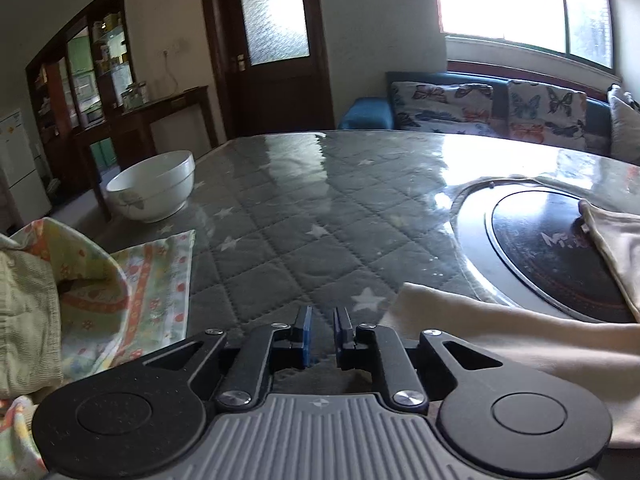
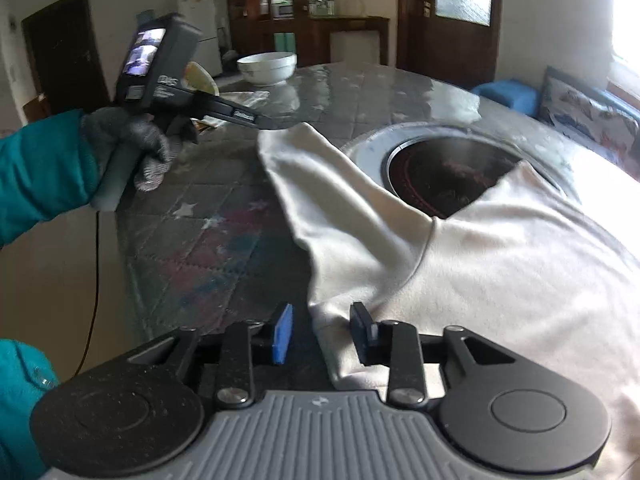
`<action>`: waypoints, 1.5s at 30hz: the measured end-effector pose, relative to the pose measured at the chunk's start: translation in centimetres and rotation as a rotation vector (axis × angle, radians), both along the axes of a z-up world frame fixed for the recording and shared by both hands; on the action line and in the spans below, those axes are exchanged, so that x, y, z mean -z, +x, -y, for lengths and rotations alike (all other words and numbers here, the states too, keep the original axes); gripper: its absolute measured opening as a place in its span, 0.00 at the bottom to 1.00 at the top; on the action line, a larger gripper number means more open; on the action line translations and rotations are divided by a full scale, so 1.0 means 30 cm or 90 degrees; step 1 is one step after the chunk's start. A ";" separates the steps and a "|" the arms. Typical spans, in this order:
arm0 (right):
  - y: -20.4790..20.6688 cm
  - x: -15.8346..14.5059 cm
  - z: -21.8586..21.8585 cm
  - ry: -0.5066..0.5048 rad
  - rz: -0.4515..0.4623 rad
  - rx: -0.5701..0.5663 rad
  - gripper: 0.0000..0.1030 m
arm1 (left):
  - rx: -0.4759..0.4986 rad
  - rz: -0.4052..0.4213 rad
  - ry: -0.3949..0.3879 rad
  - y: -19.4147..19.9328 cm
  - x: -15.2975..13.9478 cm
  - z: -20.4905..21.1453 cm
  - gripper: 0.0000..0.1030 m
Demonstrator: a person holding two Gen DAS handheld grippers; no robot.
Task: Fold clothes
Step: 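Smooth the shirt flat with the left gripper and release the fabric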
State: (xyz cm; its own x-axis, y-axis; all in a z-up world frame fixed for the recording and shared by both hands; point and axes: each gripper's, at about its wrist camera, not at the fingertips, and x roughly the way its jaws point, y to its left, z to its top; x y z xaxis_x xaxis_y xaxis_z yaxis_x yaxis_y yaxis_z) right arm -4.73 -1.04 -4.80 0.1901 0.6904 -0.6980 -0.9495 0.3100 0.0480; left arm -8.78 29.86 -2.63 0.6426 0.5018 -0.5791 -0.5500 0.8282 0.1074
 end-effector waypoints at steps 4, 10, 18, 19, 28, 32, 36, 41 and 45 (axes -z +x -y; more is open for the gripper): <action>0.037 -0.059 0.089 0.014 0.028 0.045 0.32 | 0.037 0.014 -0.001 -0.015 -0.036 0.056 0.19; 0.126 -0.072 0.243 -0.020 0.050 0.166 0.32 | 0.149 0.037 -0.030 -0.011 -0.089 0.217 0.22; 0.107 -0.007 0.366 -0.053 0.032 0.203 0.32 | 0.356 0.048 -0.057 0.038 -0.121 0.513 0.25; 0.097 0.002 0.372 -0.055 0.033 0.203 0.32 | 0.380 0.046 -0.058 0.046 -0.118 0.550 0.25; 0.052 0.000 0.388 -0.047 0.059 0.196 0.32 | 0.511 -0.011 -0.032 0.038 -0.019 0.783 0.25; 0.073 -0.006 0.368 -0.023 0.065 0.207 0.32 | 0.526 -0.030 -0.014 0.009 0.011 0.823 0.25; 0.063 0.045 0.334 -0.038 0.057 0.190 0.32 | 0.529 -0.037 -0.002 -0.003 0.017 0.828 0.29; 0.051 0.019 0.371 -0.014 0.055 0.208 0.33 | 0.530 -0.032 0.000 0.002 -0.003 0.823 0.31; 0.068 0.022 0.418 -0.003 0.019 0.240 0.34 | 0.528 -0.012 -0.001 0.025 -0.039 0.829 0.37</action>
